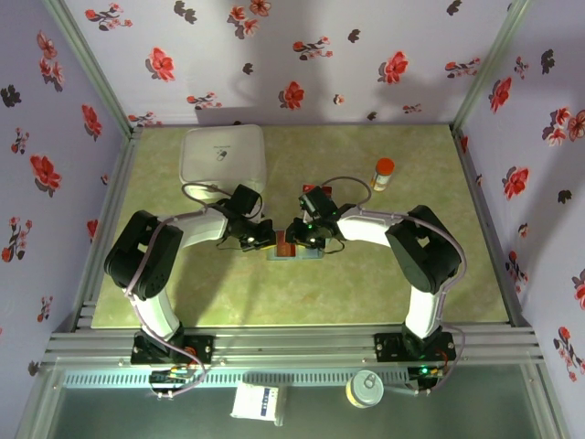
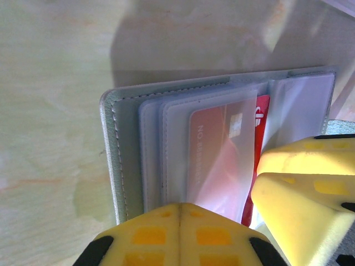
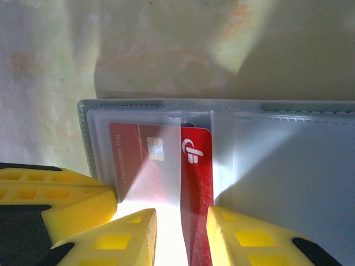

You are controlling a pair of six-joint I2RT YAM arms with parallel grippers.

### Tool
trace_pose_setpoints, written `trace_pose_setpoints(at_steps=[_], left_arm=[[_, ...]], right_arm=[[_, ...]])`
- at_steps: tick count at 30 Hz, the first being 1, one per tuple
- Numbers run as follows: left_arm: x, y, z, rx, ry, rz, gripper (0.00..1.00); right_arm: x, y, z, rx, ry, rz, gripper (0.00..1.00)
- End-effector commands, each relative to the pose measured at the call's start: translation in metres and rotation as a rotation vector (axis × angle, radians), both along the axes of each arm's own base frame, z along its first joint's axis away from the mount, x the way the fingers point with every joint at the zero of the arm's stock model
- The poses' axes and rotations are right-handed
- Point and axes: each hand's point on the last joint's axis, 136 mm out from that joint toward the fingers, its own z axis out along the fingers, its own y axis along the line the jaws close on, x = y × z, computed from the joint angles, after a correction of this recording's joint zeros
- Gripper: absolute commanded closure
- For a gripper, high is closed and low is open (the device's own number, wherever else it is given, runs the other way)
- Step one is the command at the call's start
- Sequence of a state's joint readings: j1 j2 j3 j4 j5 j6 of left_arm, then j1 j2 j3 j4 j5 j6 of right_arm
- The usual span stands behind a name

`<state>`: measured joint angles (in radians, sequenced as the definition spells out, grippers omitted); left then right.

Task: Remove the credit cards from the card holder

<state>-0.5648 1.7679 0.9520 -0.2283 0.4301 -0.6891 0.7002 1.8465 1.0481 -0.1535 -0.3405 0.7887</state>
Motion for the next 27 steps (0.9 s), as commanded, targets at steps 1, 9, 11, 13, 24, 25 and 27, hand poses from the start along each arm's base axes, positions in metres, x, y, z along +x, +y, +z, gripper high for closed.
trace_pose_setpoints(at_steps=[1, 9, 11, 13, 24, 25, 27], left_arm=[[-0.011, 0.008, -0.013, 0.041, 0.041, 0.001, 1.00], [-0.011, 0.008, -0.012, 0.046, 0.039, 0.000, 1.00], [-0.011, 0.009, -0.012, 0.045, 0.039, 0.000, 1.00], [-0.011, 0.009, -0.012, 0.046, 0.039, 0.000, 1.00], [-0.011, 0.008, -0.009, 0.050, 0.040, -0.004, 1.00], [-0.010, 0.008, -0.009, 0.050, 0.041, -0.004, 1.00], [-0.010, 0.008, -0.009, 0.051, 0.041, -0.005, 1.00]], right_arm=[[-0.003, -0.014, -0.007, -0.050, 0.012, -0.021, 0.68], [-0.003, -0.016, -0.002, -0.054, -0.002, -0.020, 0.67], [-0.003, -0.016, -0.002, -0.053, -0.003, -0.020, 0.67], [-0.003, -0.016, -0.001, -0.052, -0.004, -0.020, 0.67], [-0.005, -0.004, -0.005, 0.009, 0.023, -0.006, 0.69], [-0.005, -0.003, -0.004, 0.016, 0.023, -0.007, 0.69], [-0.004, -0.002, 0.000, 0.029, 0.017, -0.008, 0.69]])
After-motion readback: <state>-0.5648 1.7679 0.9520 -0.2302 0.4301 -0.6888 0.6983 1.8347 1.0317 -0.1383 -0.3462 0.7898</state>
